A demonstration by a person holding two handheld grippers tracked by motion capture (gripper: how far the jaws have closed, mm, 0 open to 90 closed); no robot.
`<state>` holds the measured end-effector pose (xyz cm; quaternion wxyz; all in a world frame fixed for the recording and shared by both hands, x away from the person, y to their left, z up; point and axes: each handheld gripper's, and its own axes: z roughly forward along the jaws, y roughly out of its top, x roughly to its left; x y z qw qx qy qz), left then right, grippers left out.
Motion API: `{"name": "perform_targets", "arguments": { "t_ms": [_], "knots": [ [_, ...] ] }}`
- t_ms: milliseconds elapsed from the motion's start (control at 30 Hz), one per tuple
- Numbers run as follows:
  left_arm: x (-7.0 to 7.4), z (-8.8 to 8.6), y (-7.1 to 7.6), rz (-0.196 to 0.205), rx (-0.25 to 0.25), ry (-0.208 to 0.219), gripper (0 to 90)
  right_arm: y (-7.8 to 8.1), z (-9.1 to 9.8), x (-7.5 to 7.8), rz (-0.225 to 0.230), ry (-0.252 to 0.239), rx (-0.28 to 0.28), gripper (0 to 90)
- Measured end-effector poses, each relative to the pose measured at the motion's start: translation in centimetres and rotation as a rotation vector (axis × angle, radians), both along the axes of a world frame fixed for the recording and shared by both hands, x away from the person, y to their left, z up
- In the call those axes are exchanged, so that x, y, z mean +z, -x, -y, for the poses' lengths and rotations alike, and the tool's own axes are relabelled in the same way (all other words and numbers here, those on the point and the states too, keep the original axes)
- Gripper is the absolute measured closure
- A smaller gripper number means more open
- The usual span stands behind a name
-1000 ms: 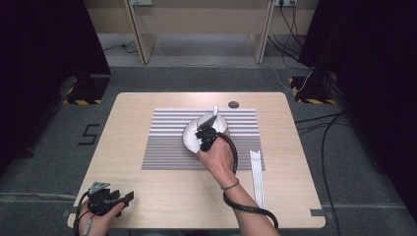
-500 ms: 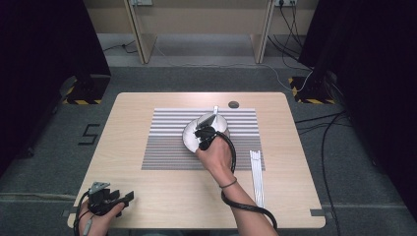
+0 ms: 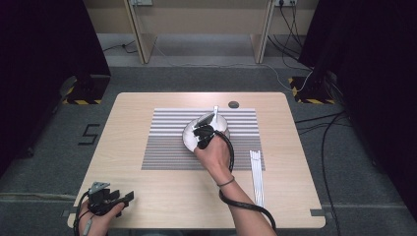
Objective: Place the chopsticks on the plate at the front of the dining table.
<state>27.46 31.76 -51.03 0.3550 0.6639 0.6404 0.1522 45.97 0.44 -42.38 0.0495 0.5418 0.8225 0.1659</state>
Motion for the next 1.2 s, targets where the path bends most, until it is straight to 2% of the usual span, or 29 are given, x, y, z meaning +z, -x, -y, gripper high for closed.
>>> {"name": "perform_targets", "arguments": {
  "t_ms": [1200],
  "knots": [
    [0.0,0.0,0.0,-0.001,-0.003,0.004,37.6,-1.9,-0.8,-0.7,0.002,-0.017,-0.030,85.0]
  ]
}}
